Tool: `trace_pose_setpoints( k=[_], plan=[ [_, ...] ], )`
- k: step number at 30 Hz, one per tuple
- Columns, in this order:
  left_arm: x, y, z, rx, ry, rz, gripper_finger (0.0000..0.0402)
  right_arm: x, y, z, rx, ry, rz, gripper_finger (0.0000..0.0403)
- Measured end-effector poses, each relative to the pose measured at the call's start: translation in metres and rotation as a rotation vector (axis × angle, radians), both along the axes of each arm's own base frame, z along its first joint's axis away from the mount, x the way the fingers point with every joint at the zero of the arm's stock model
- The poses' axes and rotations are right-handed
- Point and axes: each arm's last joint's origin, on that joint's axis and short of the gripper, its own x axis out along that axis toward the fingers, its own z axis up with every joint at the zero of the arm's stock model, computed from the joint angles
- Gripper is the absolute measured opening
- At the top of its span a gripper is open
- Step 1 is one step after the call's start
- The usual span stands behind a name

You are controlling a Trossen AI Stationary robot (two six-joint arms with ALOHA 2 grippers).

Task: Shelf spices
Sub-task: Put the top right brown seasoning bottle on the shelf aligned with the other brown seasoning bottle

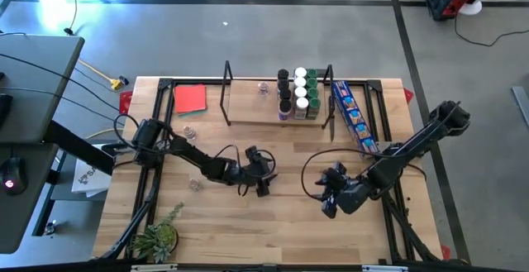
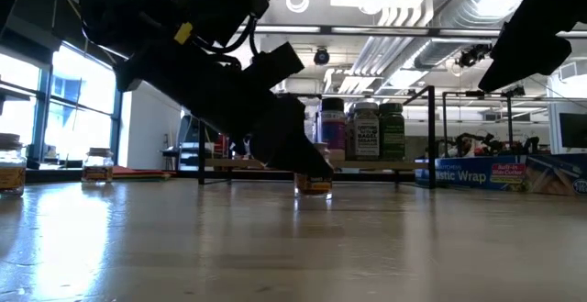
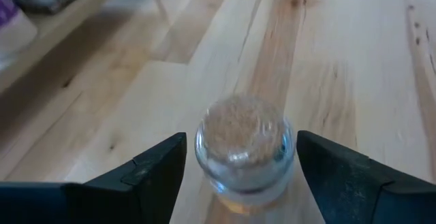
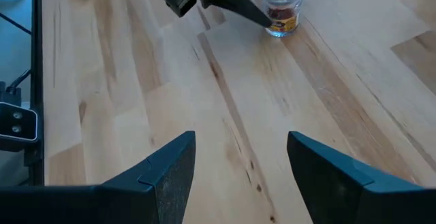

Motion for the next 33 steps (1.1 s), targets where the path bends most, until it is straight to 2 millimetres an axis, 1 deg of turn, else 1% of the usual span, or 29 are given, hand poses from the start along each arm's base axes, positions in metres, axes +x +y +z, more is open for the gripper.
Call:
trace_pose_setpoints(
  k=[2, 5, 9, 11, 14, 16, 17, 18, 20, 22, 24, 26, 29, 31, 33],
  plan=[
    [0.000, 0.000, 0.000, -0.004, 0.002, 0.002, 0.0264, 0.000, 0.000, 0.000, -0.002, -0.001, -0.002, 0.0227],
    [0.001, 0.000, 0.001, -0.013, -0.016, -0.005, 0.0241, 0.000, 0.000, 0.000, -0.003, -0.002, -0.002, 0.0227],
    [0.001, -0.001, 0.002, -0.019, -0.024, -0.009, 0.0193, 0.000, 0.000, 0.000, -0.004, -0.001, -0.003, 0.0227],
    [0.001, 0.000, 0.006, -0.024, -0.032, -0.003, 0.0172, 0.000, 0.000, 0.000, -0.004, -0.001, -0.003, 0.0227],
    [-0.001, -0.001, 0.021, -0.023, -0.082, 0.050, 0.0172, 0.000, 0.000, 0.000, -0.006, -0.003, -0.005, 0.0227],
    [-0.005, 0.002, 0.040, 0.007, -0.113, 0.106, 0.0172, 0.000, 0.000, 0.000, -0.011, -0.007, -0.009, 0.0227],
    [-0.008, 0.007, 0.050, 0.025, -0.117, 0.129, 0.0172, 0.000, -0.001, 0.000, -0.013, -0.008, -0.011, 0.0227],
    [-0.010, 0.014, 0.060, 0.036, -0.111, 0.149, 0.0172, 0.000, -0.001, 0.000, -0.013, -0.008, -0.011, 0.0227],
    [-0.016, 0.037, 0.079, 0.046, -0.099, 0.209, 0.0172, 0.000, -0.001, 0.000, -0.014, -0.008, -0.012, 0.0227],
    [-0.022, 0.067, 0.093, 0.031, -0.085, 0.262, 0.0172, 0.000, -0.001, 0.000, -0.021, -0.013, -0.018, 0.0227],
    [-0.025, 0.101, 0.099, -0.017, -0.086, 0.288, 0.0172, 0.000, -0.002, 0.000, -0.035, -0.023, -0.030, 0.0227],
    [-0.026, 0.134, 0.097, -0.094, -0.084, 0.275, 0.0172, 0.000, -0.002, 0.001, -0.049, -0.030, -0.035, 0.0227],
    [-0.029, 0.176, 0.085, -0.193, -0.106, 0.309, 0.0172, 0.001, -0.002, 0.001, -0.059, -0.036, -0.041, 0.0227],
    [-0.030, 0.196, 0.076, -0.196, -0.113, 0.345, 0.0172, 0.001, -0.002, 0.001, -0.060, -0.037, -0.042, 0.0227],
    [-0.030, 0.208, 0.069, -0.189, -0.122, 0.357, 0.0172, 0.001, -0.002, 0.001, -0.060, -0.036, -0.042, 0.0227]
  ],
)
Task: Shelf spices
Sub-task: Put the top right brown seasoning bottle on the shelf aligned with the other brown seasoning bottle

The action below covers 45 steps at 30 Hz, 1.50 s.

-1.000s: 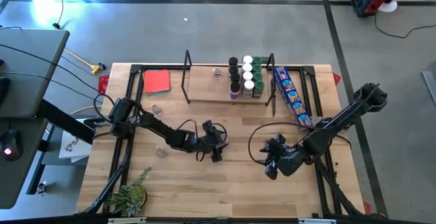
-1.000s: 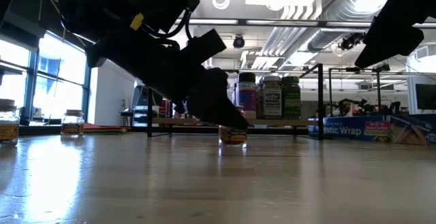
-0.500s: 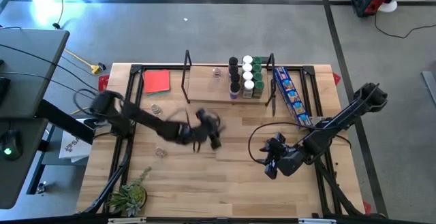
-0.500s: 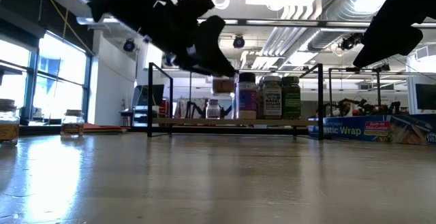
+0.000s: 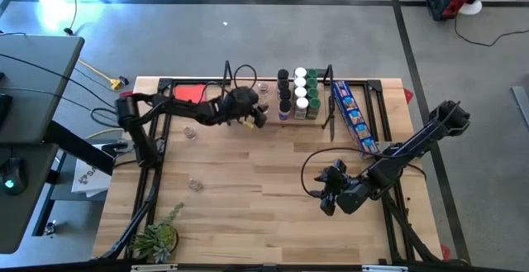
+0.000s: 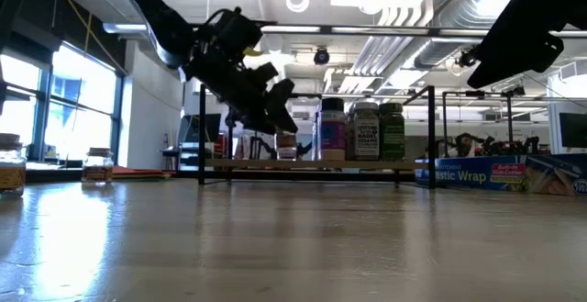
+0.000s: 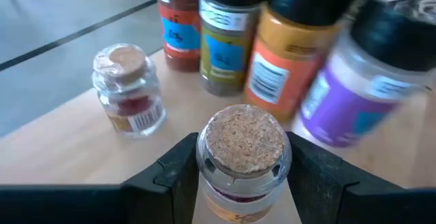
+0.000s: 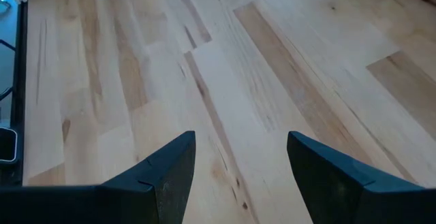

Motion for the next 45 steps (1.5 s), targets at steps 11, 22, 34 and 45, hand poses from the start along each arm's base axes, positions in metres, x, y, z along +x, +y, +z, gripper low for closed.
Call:
trace_pose_setpoints(
  k=[11, 22, 34, 45],
  plan=[
    [0.000, 0.020, -0.007, 0.057, -0.030, 0.016, 0.0223, 0.000, 0.000, 0.000, 0.004, 0.006, 0.002, 0.0227],
    [0.000, 0.007, 0.009, 0.157, 0.011, -0.059, 0.0216, 0.000, 0.000, 0.000, 0.007, 0.006, 0.000, 0.0227],
    [0.001, -0.034, -0.001, 0.171, 0.248, -0.125, 0.0081, 0.000, 0.000, 0.000, -0.001, 0.003, -0.002, 0.0227],
    [0.003, -0.007, -0.019, 0.185, 0.240, -0.116, 0.0002, 0.000, 0.000, 0.000, 0.002, 0.003, -0.005, 0.0227]
  ],
)
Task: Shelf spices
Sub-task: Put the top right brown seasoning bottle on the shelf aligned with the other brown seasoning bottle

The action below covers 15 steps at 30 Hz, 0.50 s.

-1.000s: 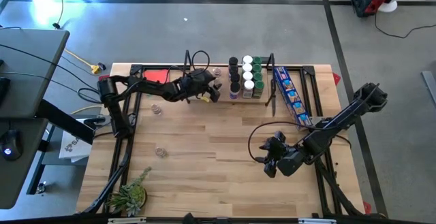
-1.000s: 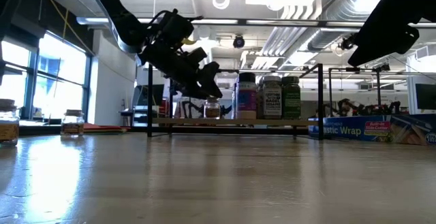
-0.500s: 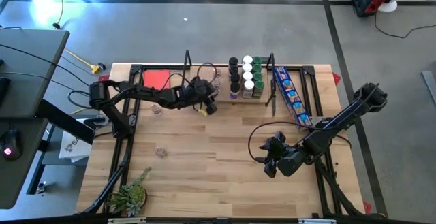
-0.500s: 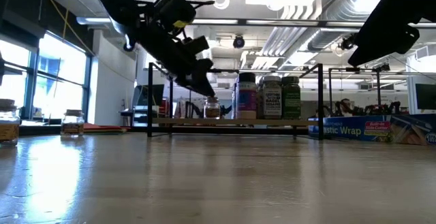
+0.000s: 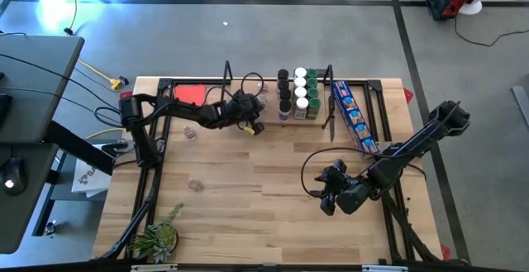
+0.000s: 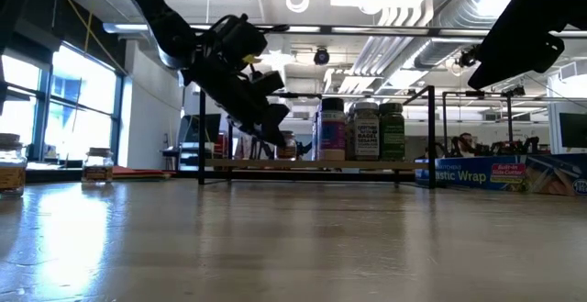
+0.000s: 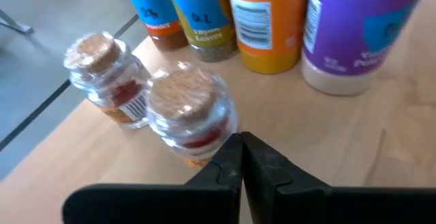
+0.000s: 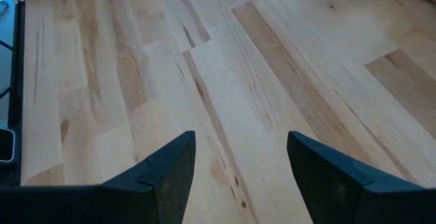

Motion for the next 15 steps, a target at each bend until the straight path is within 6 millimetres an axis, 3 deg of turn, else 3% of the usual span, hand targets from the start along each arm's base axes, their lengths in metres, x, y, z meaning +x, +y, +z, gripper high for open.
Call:
trace_pose_setpoints(
  k=[15],
  plan=[
    [-0.002, 0.013, 0.004, 0.043, -0.027, -0.006, 0.0001, 0.000, 0.000, 0.000, 0.000, -0.001, 0.000, 0.0227]
  ],
)
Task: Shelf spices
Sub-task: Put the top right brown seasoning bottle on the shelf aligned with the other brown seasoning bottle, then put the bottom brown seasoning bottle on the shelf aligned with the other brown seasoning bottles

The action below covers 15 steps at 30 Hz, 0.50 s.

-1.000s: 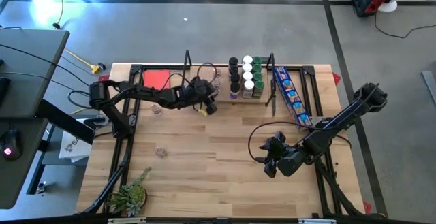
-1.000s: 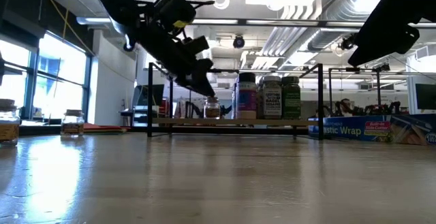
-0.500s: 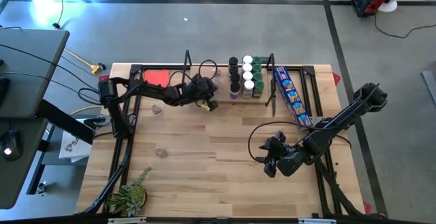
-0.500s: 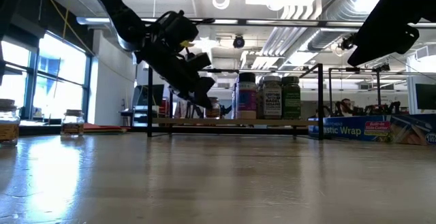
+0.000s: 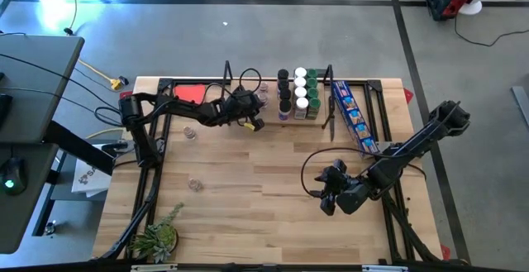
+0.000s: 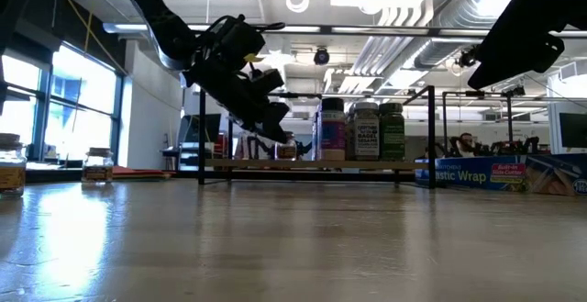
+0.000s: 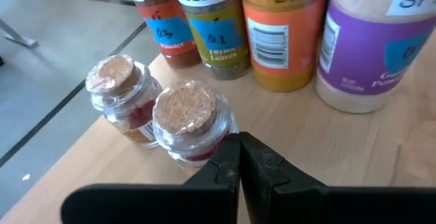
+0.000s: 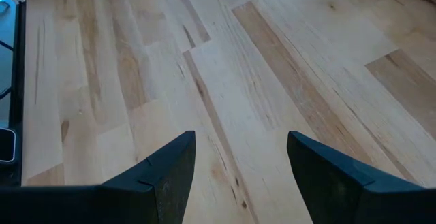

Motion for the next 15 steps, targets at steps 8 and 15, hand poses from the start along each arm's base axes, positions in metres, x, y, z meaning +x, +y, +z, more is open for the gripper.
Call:
trace_pose_setpoints(
  k=[8, 15],
  plan=[
    [0.001, -0.029, 0.020, 0.077, 0.048, -0.054, 0.0001, 0.000, 0.000, 0.000, 0.010, -0.002, -0.010, 0.0227],
    [-0.036, -0.167, 0.088, 0.147, 0.039, -0.201, 0.0001, 0.000, 0.000, 0.000, 0.013, -0.012, -0.025, 0.0227]
  ],
)
